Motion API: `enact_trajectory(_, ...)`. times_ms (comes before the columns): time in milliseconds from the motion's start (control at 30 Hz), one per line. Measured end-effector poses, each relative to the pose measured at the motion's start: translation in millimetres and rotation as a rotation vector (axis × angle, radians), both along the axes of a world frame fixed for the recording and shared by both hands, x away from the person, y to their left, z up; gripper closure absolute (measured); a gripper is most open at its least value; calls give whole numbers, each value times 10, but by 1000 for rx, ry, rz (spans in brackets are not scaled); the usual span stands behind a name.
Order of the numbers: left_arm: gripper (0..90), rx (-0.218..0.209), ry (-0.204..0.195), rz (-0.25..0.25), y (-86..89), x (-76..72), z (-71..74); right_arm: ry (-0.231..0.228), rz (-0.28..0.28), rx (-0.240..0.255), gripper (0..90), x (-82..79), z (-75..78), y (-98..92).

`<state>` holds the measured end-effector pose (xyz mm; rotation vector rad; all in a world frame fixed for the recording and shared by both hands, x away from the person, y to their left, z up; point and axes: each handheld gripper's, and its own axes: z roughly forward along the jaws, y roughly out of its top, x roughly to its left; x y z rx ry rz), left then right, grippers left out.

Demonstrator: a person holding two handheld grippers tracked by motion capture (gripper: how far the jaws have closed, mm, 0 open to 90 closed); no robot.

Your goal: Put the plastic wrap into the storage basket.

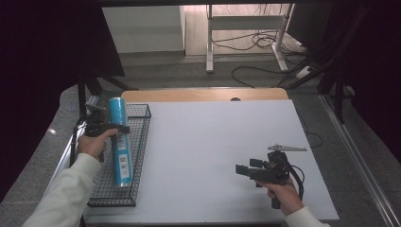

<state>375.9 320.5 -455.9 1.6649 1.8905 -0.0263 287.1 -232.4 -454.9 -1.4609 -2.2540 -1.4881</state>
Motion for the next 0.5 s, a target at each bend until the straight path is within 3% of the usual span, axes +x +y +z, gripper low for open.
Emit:
enact_trajectory(267,312,50,7,21,-83,18,-22,1,-12,2,137,5,10,-21)
enact_trajectory(500,314,65,18,29,-180,78,-116,0,-8,0,137,5,5,-12)
